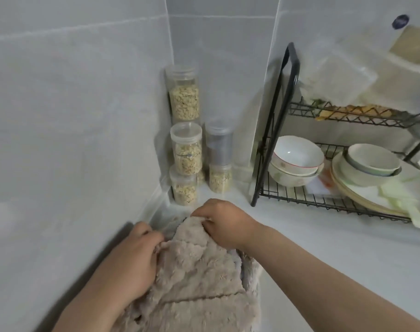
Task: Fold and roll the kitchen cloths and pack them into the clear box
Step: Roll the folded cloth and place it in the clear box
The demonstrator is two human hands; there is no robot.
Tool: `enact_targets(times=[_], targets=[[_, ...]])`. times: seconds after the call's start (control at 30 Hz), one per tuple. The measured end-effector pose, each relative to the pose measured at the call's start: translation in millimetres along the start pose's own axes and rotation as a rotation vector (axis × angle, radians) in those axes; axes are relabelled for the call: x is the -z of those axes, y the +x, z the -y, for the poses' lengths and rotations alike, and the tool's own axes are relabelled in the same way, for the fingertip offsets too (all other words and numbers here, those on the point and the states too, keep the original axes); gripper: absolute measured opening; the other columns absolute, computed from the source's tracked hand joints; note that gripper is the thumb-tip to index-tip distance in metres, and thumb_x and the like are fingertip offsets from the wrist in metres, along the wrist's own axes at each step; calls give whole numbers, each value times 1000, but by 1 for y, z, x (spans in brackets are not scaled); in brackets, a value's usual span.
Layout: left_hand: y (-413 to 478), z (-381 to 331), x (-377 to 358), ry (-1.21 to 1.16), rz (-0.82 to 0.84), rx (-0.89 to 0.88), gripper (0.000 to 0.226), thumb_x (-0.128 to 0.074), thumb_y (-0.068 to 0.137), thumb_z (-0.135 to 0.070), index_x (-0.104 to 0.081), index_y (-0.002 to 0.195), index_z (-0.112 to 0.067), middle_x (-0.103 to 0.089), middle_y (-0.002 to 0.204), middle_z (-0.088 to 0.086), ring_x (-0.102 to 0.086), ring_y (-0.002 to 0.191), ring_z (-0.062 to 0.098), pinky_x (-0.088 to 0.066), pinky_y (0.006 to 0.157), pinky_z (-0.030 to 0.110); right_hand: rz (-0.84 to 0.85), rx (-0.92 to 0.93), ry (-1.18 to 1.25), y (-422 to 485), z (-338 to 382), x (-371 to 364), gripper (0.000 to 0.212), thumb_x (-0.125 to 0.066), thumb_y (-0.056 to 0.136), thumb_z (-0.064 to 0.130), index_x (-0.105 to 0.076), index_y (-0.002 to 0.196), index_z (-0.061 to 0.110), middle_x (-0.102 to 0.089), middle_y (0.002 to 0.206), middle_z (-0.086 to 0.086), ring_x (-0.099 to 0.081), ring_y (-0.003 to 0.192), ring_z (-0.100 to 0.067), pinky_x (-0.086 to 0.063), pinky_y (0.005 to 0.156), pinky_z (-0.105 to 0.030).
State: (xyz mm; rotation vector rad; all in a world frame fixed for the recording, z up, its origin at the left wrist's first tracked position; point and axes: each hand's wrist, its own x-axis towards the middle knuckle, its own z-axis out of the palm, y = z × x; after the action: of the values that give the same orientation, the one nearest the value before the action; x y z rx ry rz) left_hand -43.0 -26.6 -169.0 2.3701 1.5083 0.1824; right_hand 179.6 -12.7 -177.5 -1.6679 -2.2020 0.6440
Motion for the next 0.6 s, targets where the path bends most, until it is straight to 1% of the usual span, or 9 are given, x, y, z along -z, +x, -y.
enact_targets(times=[0.1, 0.17, 0.23, 0.3, 0.33, 0.4, 0.43, 0.5, 0.6], targets=[[-2, 4, -6, -3, -121, -56, 19, -51, 86, -10, -55, 77, -26, -48, 92, -15, -55, 85, 5, -48, 77, 33, -140, 62, 32, -12, 2, 5, 31, -43, 96, 5, -70, 110, 7, -64, 111, -10, -54, 107, -21, -41, 91, -26], [-6, 6, -9, 37, -212, -55, 15, -51, 84, -10, -53, 79, -23, -51, 83, -11, -53, 81, 10, -47, 73, 35, -219, 61, 107, -23, 10, 9, 28, -42, 96, 5, -69, 103, 4, -64, 106, -9, -55, 101, -19, -41, 87, -27], [-12, 3, -7, 79, -317, -21, 9, -52, 89, -15, -51, 85, -22, -53, 77, -8, -52, 75, 18, -44, 66, 36, -339, 24, 184, -37, 18, 14, 26, -42, 96, 8, -68, 89, 8, -67, 89, -6, -60, 84, -19, -46, 75, -33], [-20, -2, 0, 105, -398, -23, 2, -51, 93, -24, -53, 92, -24, -61, 81, -4, -58, 79, 24, -44, 64, 35, -504, -25, 309, -53, 26, 18, 32, -46, 95, 12, -62, 69, 19, -61, 63, 3, -54, 58, -12, -44, 56, -30], [-27, -5, 5, 99, -432, -30, 5, -51, 94, -28, -55, 94, -24, -63, 84, -3, -59, 83, 25, -43, 63, 34, -587, -36, 377, -62, 30, 19, 32, -48, 94, 14, -59, 65, 16, -57, 59, 0, -50, 56, -10, -42, 56, -28], [-42, -10, 15, 64, -501, -40, 8, -54, 93, -31, -58, 93, -23, -62, 82, -4, -56, 79, 22, -36, 58, 31, -721, -51, 481, -84, 43, 26, 25, -51, 93, 16, -60, 72, 4, -56, 67, -18, -49, 63, -15, -45, 63, -35], [-50, -13, 20, 54, -525, -46, 10, -57, 93, -31, -58, 90, -22, -58, 78, -6, -52, 75, 19, -31, 53, 26, -772, -65, 503, -97, 50, 30, 24, -52, 93, 17, -61, 80, -1, -56, 70, -21, -49, 63, -17, -45, 62, -38], [-66, -19, 31, 46, -546, -69, 14, -62, 90, -29, -59, 81, -19, -53, 72, -7, -45, 69, 16, -25, 49, 20, -862, -100, 484, -125, 64, 39, 21, -53, 93, 16, -67, 85, 2, -56, 65, -12, -48, 58, -16, -41, 56, -34], [-85, -22, 47, 18, -546, -107, 7, -64, 85, -16, -63, 78, -14, -58, 72, -2, -50, 71, 20, -31, 54, 28, -1015, -125, 426, -172, 84, 55, 17, -58, 93, 16, -72, 84, 16, -64, 65, -2, -47, 45, -6, -41, 46, -22]])
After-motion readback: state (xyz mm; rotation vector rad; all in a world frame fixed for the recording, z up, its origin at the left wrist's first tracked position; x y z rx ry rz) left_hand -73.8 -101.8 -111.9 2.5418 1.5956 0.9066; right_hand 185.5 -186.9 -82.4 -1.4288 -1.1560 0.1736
